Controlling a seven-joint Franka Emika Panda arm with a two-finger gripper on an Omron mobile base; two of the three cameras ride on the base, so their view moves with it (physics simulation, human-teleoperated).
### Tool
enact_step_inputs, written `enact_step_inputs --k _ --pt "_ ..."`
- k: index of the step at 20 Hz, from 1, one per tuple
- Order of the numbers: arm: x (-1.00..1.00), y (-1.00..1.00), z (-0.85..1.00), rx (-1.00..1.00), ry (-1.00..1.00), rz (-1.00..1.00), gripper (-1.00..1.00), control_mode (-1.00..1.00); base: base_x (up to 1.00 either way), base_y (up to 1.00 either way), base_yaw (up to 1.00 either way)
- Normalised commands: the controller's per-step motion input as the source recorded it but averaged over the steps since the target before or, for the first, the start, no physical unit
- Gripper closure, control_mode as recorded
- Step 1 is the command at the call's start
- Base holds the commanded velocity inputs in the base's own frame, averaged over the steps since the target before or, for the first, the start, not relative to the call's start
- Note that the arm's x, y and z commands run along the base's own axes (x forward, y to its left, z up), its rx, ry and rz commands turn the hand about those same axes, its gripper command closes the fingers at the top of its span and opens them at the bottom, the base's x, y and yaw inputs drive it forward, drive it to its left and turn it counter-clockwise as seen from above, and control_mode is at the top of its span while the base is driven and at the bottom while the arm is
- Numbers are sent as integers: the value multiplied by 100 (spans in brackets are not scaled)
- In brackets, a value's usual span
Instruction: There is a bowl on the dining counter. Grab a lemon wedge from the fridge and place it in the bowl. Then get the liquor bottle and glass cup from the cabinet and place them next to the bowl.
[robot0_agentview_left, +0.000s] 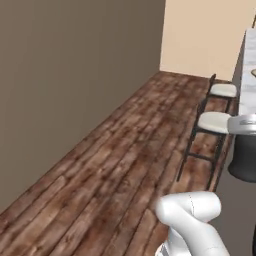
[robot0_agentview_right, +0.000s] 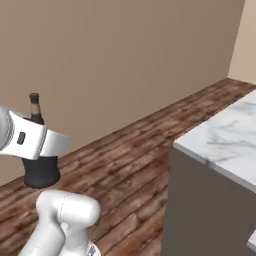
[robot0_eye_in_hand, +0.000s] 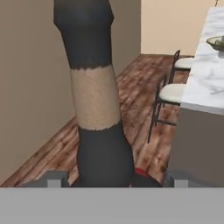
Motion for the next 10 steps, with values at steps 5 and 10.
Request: enact_step_inputs --k 5,10 --pt "0 0 0 0 0 0 100 100 56 77 -52" --pt "0 0 0 0 0 0 100 100 59 71 -57"
